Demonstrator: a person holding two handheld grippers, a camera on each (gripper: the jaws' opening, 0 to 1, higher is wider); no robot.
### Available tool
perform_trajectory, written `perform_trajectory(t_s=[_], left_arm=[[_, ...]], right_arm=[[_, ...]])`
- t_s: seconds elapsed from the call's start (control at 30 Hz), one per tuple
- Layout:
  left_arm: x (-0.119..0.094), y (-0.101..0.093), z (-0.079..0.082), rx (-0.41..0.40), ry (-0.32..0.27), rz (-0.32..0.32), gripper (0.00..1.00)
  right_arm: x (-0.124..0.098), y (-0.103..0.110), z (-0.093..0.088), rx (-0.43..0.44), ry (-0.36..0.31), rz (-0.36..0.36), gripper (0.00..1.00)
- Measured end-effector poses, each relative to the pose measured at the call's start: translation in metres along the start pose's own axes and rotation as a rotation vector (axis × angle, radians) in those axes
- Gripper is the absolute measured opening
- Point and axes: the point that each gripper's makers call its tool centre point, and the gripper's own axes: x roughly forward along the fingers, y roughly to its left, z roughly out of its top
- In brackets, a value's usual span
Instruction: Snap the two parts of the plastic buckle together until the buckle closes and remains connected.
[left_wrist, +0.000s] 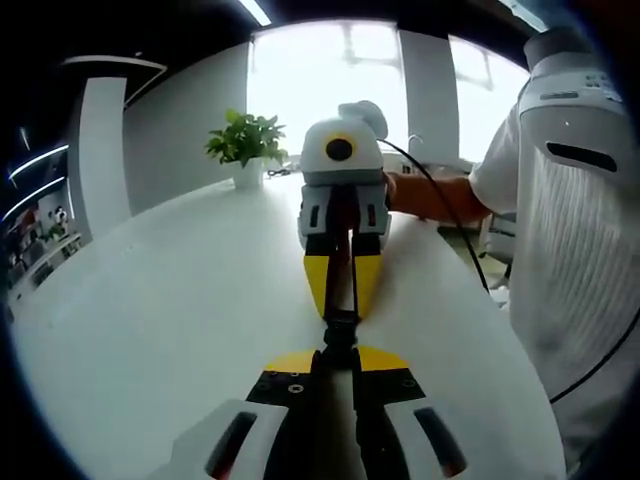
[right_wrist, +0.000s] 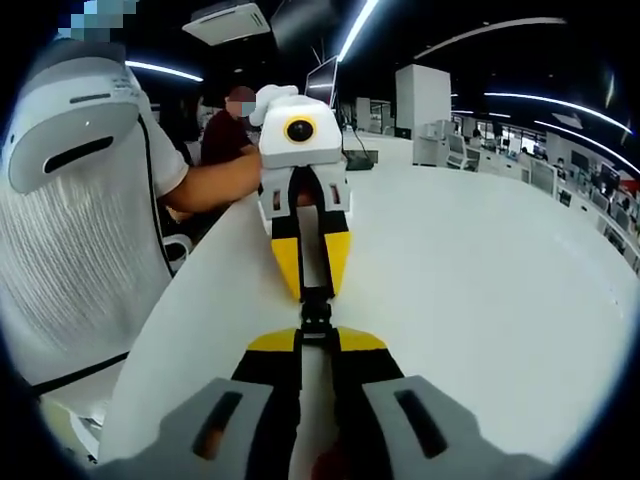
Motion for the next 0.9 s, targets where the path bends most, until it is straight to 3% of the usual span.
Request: perform_trajectory(t_s=[0.9], left_arm=[[0.0005,-0.0008,-0.0003,0.011,0.021,-0.001,0.1]], right_arm=[[0.0037,0.0023,0.0016,-0.014,0.02,0.013,0.1]])
